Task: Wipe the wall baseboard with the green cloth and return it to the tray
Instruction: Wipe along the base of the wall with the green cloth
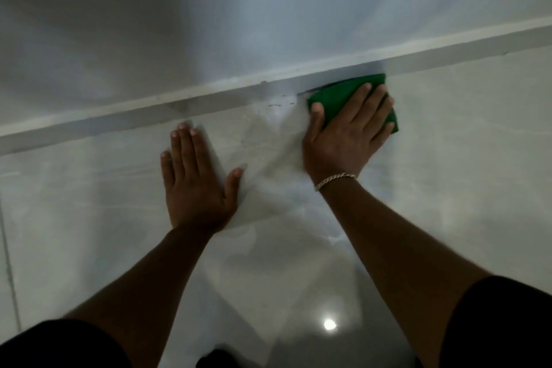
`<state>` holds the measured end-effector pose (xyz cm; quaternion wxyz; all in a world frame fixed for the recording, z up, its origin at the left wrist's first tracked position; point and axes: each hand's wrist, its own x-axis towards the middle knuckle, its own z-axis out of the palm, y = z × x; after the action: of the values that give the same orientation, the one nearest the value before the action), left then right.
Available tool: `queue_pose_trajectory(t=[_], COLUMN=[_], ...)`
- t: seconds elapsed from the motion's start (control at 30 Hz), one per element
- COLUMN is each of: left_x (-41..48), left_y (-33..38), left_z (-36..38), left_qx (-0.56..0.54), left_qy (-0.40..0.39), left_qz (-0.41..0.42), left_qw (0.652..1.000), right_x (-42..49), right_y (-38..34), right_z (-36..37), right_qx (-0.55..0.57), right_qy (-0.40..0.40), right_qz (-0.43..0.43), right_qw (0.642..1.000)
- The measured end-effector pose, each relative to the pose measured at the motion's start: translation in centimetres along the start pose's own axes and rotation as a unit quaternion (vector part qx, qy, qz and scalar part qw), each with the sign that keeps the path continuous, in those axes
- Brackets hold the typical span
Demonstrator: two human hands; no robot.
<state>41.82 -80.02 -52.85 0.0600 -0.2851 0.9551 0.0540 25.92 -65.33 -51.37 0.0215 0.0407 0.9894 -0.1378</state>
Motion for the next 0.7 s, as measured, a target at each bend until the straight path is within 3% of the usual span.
queue_pose_trajectory(t=[0.2,0.37,0.43,0.57,0.7], left_x=[0.0,0.1,0.1,0.2,0.2], left_y=[-0.1,-0.1,-0.2,-0.3,-0.6], left_z=[-0.1,0.2,0.3,0.4,0.3], left_qx=[0.001,0.006,0.005,0.006,0.005], left_qy=[-0.007,0.004,0.011,0.007,0.013], left_qz=[0.006,0.011,0.012,0.012,0.020], left_qw=[1.000,1.000,1.000,1.000,1.000], right_x=[0.8,4.9,3.3,-2.8,-0.4], right_y=[3.9,4.1,1.1,-2.1,2.0], right_z=[-0.8,-1.3,-0.7,0.2,-0.9], right_qx=[-0.043,-0.017,-0.017,-0.027,-0.053], right_qy=[-0.021,0.017,-0.001,-0.045,-0.049], right_qz=[-0.125,0.066,0.076,-0.075,-0.194], right_qw=[0.991,0.998,0.997,0.996,0.978])
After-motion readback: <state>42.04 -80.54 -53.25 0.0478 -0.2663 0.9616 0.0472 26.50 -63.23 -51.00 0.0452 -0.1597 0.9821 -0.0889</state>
